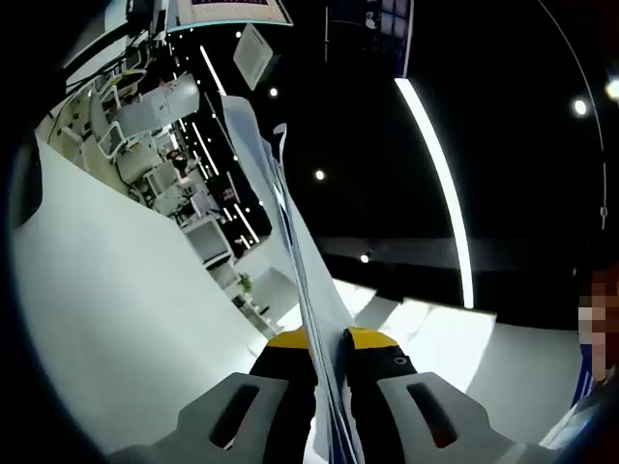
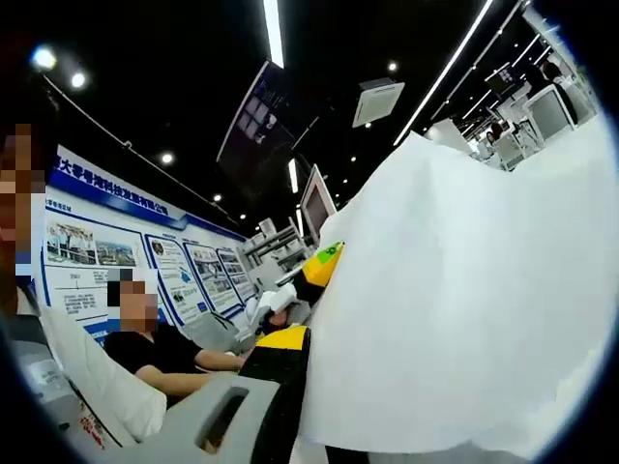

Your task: Organize the stack of printing papers by aligning and flattening the scattered papers on the table

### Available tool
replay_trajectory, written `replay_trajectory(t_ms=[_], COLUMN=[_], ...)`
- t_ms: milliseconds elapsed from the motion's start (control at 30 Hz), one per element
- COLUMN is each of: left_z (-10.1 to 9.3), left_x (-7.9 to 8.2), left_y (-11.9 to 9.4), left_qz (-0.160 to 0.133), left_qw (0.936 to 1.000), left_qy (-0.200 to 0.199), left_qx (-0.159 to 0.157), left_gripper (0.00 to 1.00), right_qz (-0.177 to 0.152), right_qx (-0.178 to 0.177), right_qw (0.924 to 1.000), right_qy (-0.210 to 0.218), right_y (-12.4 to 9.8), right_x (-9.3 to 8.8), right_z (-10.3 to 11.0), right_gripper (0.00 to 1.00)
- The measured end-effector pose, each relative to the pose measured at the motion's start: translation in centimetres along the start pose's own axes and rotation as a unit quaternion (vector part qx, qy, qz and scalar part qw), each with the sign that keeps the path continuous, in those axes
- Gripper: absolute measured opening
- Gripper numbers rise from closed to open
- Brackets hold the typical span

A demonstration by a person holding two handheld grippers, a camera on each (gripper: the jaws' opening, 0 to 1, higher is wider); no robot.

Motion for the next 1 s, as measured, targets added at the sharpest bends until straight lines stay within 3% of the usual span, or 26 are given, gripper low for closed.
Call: replay_trajectory(t_ms=[1000], left_z=[-0.19], left_x=[0.02], left_y=[-0.02], left_qz=[-0.002], left_qw=[0.9999], left_qy=[-0.006], left_qx=[-0.008], left_gripper=[0.06], right_qz=[0.01], right_qx=[-0.003], right_qw=[0.9999], right_qy=[-0.009], right_y=[0.12], right_x=[-0.53], right_z=[0.03], right_gripper=[0.0])
Point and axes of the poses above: the point that each gripper's makers call its tool centre point, and the gripper's own axes: y roughly forward along the fingers, z roughly to its left, x roughly out of its top, the point moved 2 cm from there along -y, roughly backward along the fingers, and after that the axes turned 12 degrees about -y, right-handed, at the moved point
